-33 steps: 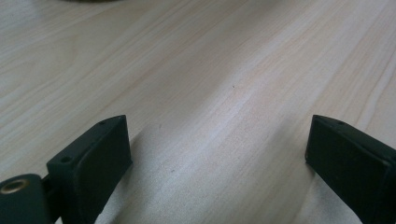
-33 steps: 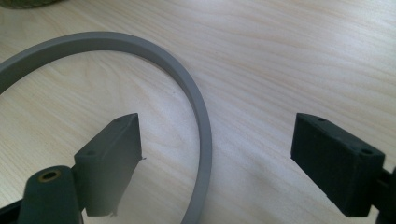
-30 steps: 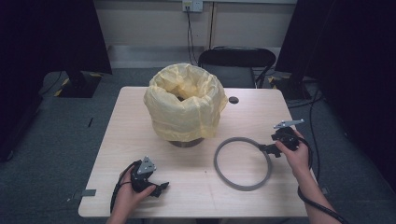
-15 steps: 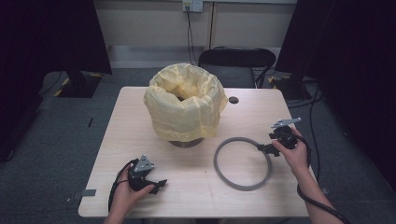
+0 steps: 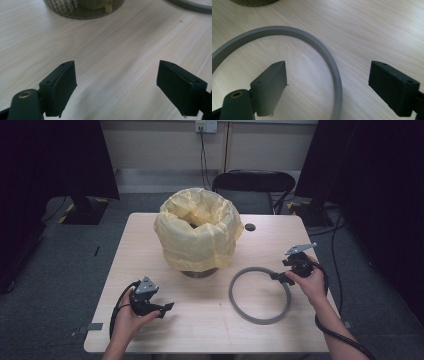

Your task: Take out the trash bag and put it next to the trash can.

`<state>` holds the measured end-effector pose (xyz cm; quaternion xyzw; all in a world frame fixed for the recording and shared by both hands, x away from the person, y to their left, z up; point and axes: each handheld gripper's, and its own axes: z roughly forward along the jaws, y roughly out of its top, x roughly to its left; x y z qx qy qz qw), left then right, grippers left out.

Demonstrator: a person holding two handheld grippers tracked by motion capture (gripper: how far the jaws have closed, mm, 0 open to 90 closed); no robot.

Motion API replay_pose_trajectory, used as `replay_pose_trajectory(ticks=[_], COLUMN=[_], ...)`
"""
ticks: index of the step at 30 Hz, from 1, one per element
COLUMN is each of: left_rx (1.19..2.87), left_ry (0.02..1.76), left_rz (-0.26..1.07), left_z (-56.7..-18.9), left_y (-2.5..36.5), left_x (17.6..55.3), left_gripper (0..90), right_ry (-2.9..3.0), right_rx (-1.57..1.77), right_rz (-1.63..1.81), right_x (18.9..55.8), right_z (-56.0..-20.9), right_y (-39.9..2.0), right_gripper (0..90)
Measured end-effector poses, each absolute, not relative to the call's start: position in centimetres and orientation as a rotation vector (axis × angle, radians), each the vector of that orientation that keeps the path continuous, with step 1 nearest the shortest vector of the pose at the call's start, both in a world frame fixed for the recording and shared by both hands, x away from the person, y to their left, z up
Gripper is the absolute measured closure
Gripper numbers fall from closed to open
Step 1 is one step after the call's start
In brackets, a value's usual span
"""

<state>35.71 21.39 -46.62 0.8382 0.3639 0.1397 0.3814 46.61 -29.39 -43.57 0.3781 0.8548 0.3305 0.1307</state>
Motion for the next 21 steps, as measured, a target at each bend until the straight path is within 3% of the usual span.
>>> replay_pose_trajectory(ticks=[21], left_rx=[2.091], left_ry=[0.954], left_rz=[0.387], left_z=[-44.1], left_y=[21.8], left_x=[39.0], left_gripper=[15.6], right_ry=[2.513], right_rx=[1.023], right_rz=[1.028], right_x=[47.9], right_z=[-42.6], right_y=[-26.5], right_gripper=[14.3])
